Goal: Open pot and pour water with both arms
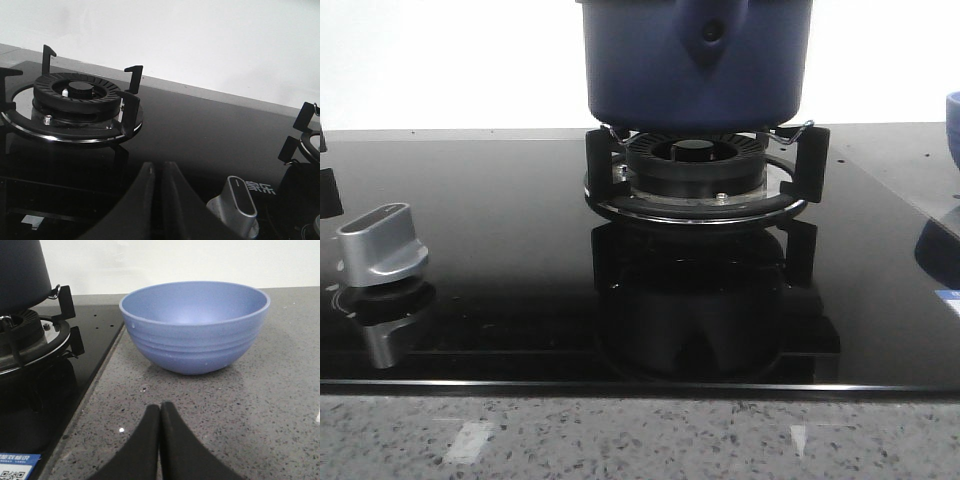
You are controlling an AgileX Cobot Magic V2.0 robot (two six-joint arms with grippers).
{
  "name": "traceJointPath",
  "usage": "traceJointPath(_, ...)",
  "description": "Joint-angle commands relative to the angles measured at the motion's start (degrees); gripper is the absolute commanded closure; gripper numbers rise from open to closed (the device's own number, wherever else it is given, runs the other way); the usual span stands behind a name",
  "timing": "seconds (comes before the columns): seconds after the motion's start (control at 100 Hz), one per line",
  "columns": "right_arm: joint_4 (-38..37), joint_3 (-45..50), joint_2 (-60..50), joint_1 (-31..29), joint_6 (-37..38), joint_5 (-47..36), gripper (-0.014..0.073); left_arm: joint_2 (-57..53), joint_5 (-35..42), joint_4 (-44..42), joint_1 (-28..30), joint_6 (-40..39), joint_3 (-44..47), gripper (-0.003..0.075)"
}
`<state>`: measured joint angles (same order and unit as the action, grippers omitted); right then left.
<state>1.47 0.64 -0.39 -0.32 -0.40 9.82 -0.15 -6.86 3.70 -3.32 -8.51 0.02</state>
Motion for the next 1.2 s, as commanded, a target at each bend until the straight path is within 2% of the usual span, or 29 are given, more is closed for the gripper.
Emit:
traceJointPath(0.0, -0.5, 1.5, -1.3, -0.5, -0.2, -4.7, 0.0641, -1.6, 4.5, 0.5, -0.4, -0.6, 1.9, 0.0741)
traceJointPath(0.8, -0.3, 1.5, -1.3, -0.5, -0.2, -6.8, 0.0641, -1.6, 5.0, 0.5, -0.4, -0.6, 1.9, 0.0741)
traceJointPath(1.19, 6.4, 1.5, -1.3, -0.5, -0.2, -9.8, 0.0641, -1.6, 6.9, 0.6, -0.4, -0.6, 1.9, 0.0741)
